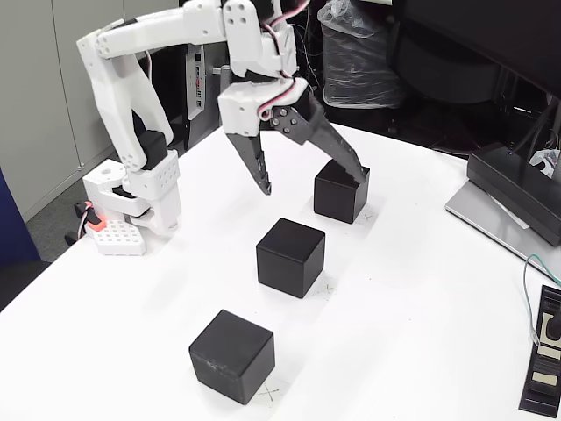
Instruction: Stack the 3 blocks
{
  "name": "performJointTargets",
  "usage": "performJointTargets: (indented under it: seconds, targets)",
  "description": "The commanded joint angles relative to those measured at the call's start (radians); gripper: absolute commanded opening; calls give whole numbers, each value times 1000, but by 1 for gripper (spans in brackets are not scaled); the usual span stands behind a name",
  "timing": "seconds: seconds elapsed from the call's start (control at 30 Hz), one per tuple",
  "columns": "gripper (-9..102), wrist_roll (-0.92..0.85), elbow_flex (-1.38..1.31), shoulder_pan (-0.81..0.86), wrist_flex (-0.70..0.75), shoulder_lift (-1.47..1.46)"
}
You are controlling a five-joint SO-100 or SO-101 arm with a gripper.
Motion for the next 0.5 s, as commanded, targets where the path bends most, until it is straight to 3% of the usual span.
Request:
performJointTargets:
  seconds: [0.0,0.47]
  targets:
    - [46,-9,-37,-8,-8,-75]
    - [46,-48,-21,-8,3,-236]
